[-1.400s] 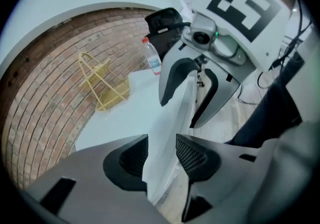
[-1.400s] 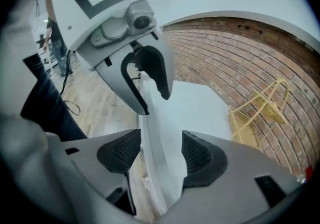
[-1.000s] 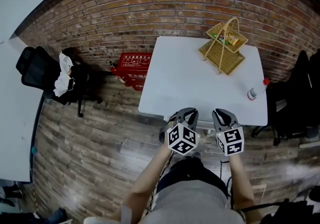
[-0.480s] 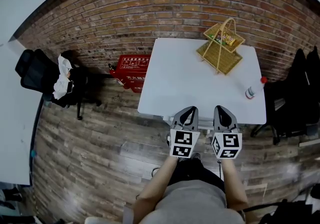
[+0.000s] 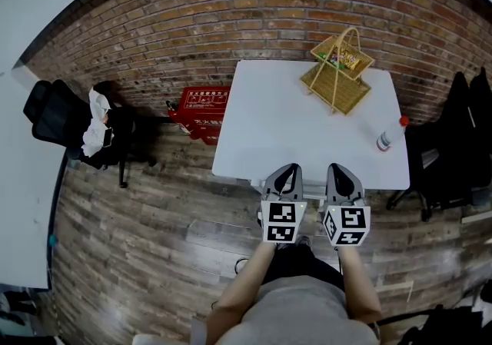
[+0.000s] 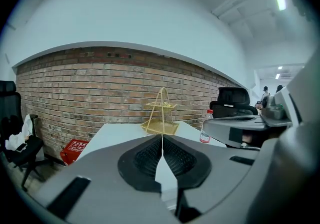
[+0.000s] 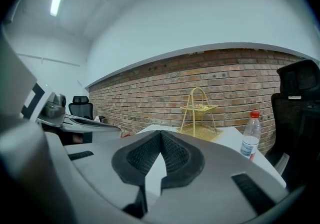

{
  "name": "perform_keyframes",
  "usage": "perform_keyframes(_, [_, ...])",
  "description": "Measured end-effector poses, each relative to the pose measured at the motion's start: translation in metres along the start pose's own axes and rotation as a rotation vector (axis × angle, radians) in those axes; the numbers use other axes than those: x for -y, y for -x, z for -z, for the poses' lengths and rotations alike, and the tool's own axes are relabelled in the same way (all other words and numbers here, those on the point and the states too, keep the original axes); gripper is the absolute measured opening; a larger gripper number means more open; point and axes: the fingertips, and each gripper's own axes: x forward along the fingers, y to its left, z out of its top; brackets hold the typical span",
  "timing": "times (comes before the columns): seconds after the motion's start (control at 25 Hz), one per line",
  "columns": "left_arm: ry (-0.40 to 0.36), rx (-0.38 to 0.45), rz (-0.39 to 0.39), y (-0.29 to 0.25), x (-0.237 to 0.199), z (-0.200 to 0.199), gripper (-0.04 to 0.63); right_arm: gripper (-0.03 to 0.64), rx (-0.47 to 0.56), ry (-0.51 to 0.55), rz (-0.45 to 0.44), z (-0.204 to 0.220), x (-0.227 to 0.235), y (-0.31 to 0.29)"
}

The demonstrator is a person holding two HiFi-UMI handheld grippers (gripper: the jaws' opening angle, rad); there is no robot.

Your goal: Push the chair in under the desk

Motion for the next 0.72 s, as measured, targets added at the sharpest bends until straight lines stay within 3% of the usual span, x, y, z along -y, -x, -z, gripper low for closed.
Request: perform_keyframes(0.72, [-0.038, -0.01, -0.017, -0.004, 0.001, -0.002, 0.02, 0.014, -0.014, 0.016, -0.018, 0.0003, 0.0056, -0.0076])
